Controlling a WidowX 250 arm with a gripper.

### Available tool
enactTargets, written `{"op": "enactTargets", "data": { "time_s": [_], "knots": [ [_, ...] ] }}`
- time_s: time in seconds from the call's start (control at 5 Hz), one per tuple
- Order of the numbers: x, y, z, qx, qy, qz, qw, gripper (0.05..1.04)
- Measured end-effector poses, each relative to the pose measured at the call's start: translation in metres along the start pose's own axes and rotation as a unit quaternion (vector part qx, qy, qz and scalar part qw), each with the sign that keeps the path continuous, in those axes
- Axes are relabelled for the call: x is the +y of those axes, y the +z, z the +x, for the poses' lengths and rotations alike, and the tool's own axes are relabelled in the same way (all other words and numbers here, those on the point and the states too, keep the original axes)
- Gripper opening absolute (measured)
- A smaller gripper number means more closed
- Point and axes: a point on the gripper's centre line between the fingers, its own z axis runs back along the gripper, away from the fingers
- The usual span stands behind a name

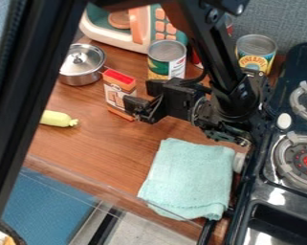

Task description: Take the thing and put it in an upright position.

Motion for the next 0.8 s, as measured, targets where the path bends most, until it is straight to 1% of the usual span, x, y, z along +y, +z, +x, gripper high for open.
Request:
{"op": "enactTargets", "data": {
  "time_s": [0.2, 0.4, 0.8],
  "knots": [
    [-0.001, 0.001, 0.0, 0.001, -0.009, -0.001, 1.0, 1.004],
    [-0.006, 0.008, 0.0, 0.009, -0.018, -0.009, 0.9998, 1.001],
    [-0.007, 0.031, 0.026, 0.049, 0.002, -0.021, 0.9986, 1.001]
  ]
}}
